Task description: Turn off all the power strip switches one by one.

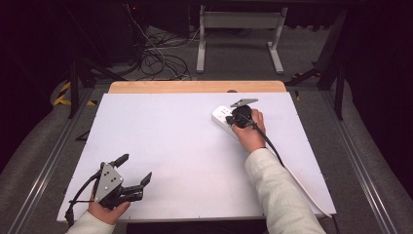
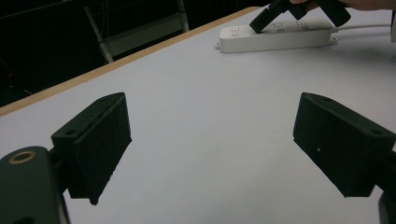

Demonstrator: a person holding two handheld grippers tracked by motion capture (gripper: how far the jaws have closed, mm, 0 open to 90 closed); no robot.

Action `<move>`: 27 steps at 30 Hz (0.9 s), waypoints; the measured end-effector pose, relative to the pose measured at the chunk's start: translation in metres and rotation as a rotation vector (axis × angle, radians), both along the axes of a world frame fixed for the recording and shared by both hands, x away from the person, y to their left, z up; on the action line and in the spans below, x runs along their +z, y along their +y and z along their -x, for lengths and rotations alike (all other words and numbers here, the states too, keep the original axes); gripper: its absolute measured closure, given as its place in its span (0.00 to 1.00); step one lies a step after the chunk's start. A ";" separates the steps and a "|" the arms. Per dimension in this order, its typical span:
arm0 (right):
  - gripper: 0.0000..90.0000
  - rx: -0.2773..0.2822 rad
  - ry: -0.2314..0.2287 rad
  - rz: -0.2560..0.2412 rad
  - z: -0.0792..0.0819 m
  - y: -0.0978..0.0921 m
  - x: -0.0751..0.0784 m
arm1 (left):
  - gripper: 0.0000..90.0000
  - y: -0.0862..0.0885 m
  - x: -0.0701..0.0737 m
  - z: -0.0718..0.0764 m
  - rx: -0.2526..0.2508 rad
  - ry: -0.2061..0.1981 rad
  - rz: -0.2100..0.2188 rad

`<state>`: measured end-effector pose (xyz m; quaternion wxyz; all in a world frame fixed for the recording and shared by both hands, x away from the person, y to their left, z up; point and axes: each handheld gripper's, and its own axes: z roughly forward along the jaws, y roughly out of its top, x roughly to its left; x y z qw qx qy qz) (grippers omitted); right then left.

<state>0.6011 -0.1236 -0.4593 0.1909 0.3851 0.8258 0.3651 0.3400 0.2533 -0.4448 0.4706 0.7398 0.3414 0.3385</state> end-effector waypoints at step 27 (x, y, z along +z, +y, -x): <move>1.00 0.024 -0.150 -0.137 0.014 -0.012 0.037 | 0.13 -0.001 0.000 -0.001 0.002 0.005 0.002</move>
